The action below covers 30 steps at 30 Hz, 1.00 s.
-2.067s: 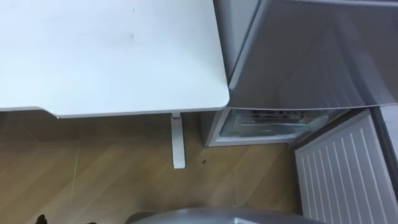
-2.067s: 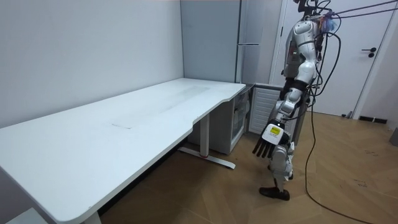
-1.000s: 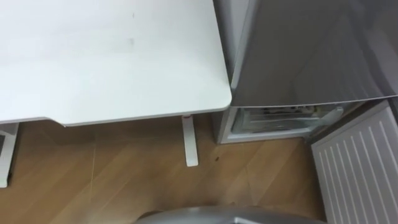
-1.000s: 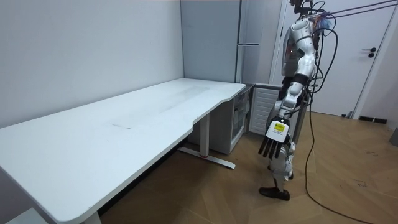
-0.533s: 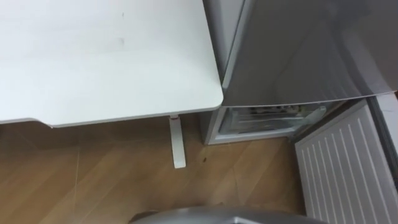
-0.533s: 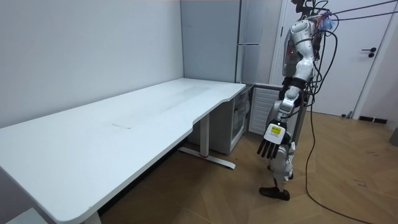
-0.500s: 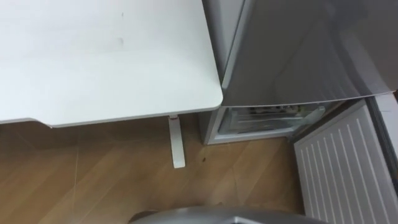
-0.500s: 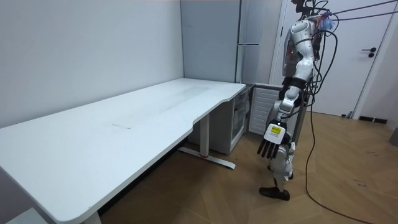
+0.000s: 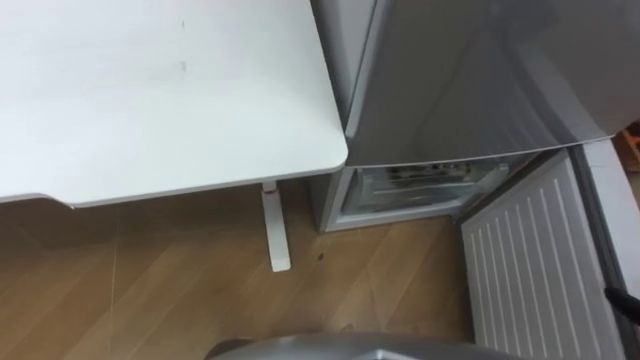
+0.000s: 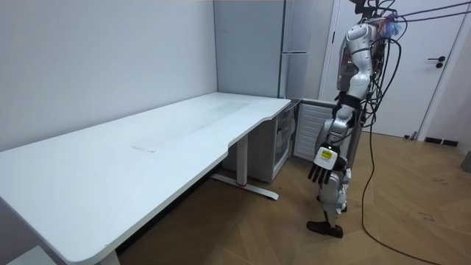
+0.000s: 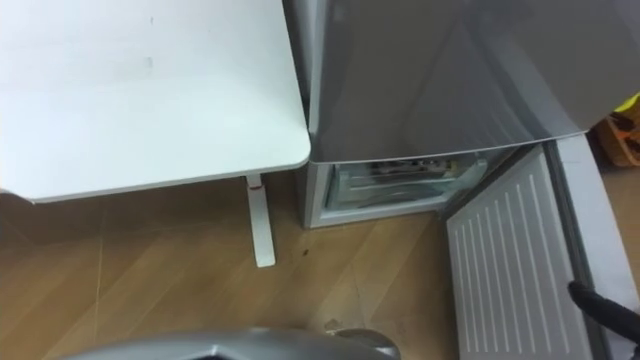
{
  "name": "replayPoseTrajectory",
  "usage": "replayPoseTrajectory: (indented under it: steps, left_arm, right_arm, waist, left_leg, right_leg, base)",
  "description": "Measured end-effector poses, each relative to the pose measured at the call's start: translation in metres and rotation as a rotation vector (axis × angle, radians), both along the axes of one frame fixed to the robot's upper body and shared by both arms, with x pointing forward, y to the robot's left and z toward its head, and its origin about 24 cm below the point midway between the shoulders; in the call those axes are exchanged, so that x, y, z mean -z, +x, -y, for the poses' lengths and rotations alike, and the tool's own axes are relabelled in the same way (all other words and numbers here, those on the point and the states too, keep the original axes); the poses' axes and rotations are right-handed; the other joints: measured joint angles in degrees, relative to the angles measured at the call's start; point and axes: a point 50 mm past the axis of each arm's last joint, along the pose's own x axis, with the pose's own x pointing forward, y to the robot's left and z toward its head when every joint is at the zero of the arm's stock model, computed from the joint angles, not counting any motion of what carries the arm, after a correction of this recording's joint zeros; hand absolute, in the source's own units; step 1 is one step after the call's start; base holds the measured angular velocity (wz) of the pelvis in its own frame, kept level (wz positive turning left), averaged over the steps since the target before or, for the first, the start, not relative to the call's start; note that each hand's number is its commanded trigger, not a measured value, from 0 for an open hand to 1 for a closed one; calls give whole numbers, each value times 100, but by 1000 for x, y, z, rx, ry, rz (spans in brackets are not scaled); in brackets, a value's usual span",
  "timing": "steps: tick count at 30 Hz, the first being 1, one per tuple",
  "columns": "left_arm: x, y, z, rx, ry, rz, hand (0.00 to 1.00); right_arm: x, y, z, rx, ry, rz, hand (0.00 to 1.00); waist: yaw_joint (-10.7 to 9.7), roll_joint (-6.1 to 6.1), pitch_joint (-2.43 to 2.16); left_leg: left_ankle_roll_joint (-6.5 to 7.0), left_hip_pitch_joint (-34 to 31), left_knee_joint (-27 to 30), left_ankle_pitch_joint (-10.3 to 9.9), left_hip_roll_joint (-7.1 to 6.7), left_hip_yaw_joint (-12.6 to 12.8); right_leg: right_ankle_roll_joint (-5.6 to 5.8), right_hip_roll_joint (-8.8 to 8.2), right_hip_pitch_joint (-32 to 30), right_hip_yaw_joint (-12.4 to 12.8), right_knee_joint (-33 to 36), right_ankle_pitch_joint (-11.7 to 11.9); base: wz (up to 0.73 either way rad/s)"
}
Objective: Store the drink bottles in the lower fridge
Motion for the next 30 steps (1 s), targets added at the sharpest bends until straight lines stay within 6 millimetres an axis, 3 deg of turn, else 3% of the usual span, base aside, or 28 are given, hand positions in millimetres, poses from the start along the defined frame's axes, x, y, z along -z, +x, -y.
replayPoseTrajectory:
  steps: [7,10,13,16,18,20,22,25,26,28,30]
  left_arm:
    - [3,-3,9,31,-22,-23,0]
    - [4,-5,12,47,-31,-34,0]
    - [6,-2,18,97,-50,-41,0]
    - [9,9,24,140,-76,-34,0]
    - [11,22,30,184,-105,-12,0]
    - [11,26,34,208,-121,4,0]
    - [10,24,34,206,-123,-1,0]
    - [10,18,32,196,-118,-17,0]
    - [10,16,32,185,-116,-21,0]
    - [10,17,31,176,-110,-15,0]
    - [10,26,31,169,-108,10,0]
  right_arm:
    - [1,4,-14,79,58,165,0]
    - [1,8,-39,-5,96,235,0]
    - [-1,26,-70,-106,200,370,0]
    - [2,48,-113,-359,414,463,0]
    - [7,75,-171,-618,682,503,0]
    - [4,87,-207,-810,844,522,0]
    - [-4,95,-227,-974,957,558,0]
    - [-7,94,-226,-1011,991,557,0]
    - [-7,90,-224,-1022,1006,543,0]
    - [-11,89,-224,-1051,1034,535,0]
    - [-10,89,-225,-1051,1047,527,0]
  waist:
    - [21,7,-4]
    - [121,26,-4]
    - [271,66,-5]
    - [412,168,-9]
    - [643,356,8]
    - [687,504,-39]
    - [814,602,-40]
    - [821,460,-39]
    - [819,361,-41]
    - [817,157,5]
    - [838,10,4]
  left_leg:
    - [-8,-86,10,9,15,7]
    - [-26,-118,2,25,46,40]
    - [-27,-141,2,25,50,24]
    - [-21,-216,83,19,51,-43]
    - [-15,-269,128,17,35,-91]
    - [5,-349,198,7,-10,-277]
    - [37,-292,94,86,-98,-346]
    - [30,-301,89,98,-120,-425]
    - [30,-292,91,98,-129,-463]
    - [30,-280,91,95,-138,-482]
    - [31,-297,103,76,-139,-507]
  right_leg:
    - [-17,5,-97,-18,27,17]
    - [-39,39,-119,-19,27,70]
    - [-40,46,-169,-29,31,101]
    - [-24,39,-182,-85,23,91]
    - [-21,15,-268,-135,39,69]
    - [-7,-18,-259,-256,57,46]
    - [21,-103,-281,-342,195,-68]
    - [20,-128,-233,-441,205,-96]
    - [25,-138,-182,-487,195,-105]
    - [34,-142,-112,-547,118,-112]
    - [35,-140,-68,-566,113,-112]
  base:
    - [-2]
    - [-9]
    - [-10]
    - [11]
    - [15]
    - [44]
    - [40]
    - [17]
    - [15]
    - [14]
    - [8]
